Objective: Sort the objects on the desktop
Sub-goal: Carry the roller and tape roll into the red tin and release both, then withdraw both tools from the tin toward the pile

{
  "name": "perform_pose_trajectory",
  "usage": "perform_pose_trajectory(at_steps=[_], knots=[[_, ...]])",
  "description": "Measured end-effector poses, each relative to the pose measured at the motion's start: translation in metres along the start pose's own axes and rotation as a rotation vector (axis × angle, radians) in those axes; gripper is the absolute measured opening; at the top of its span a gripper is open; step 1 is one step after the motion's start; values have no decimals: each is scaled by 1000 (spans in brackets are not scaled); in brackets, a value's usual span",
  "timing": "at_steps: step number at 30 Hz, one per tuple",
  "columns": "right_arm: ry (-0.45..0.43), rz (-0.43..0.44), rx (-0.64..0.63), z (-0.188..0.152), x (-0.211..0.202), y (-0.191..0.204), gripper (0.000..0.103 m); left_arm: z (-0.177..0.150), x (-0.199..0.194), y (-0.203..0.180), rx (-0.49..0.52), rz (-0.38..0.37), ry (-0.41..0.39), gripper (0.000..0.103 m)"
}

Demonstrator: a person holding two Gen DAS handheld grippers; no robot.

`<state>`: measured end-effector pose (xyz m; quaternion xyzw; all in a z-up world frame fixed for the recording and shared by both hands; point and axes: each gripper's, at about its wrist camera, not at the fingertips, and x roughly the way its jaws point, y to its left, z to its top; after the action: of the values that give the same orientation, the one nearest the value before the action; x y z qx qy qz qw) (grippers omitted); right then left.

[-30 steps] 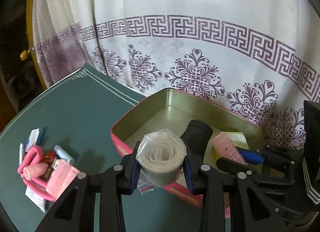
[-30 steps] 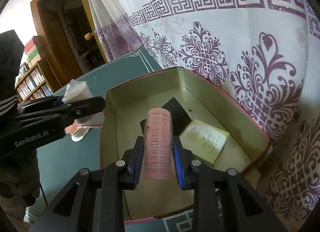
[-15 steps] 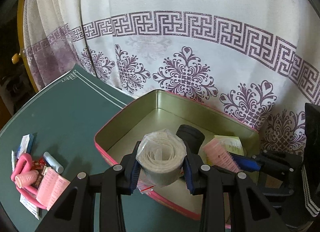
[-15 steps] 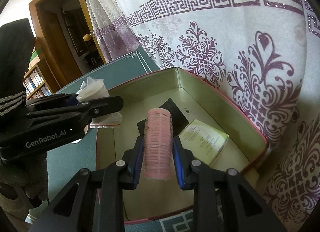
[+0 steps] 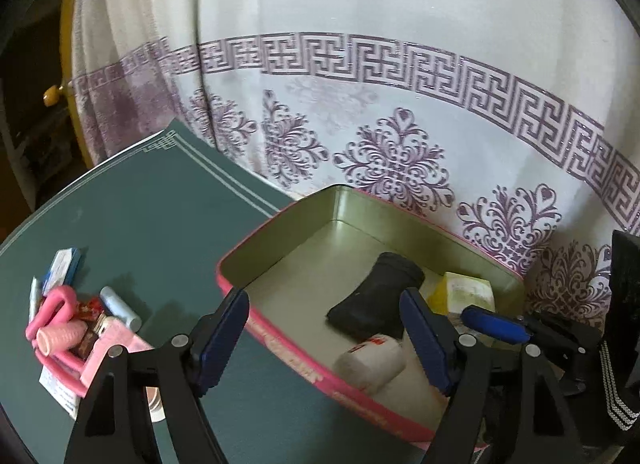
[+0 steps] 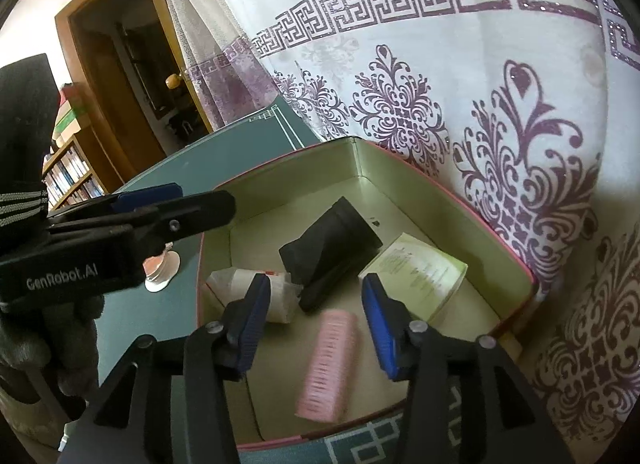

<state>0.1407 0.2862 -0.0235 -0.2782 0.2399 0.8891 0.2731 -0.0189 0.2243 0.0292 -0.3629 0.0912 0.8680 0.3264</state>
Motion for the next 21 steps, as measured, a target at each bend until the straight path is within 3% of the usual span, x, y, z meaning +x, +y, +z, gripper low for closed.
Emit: perform_pose_trajectory(at_steps=[9,21], knots=[[-4,10,-6,-1,-1,8,61,-12,-8,20,-57,25,5,79],[4,31,-27,-4,2,27,63,-32,-23,57,-152,71,4,79]])
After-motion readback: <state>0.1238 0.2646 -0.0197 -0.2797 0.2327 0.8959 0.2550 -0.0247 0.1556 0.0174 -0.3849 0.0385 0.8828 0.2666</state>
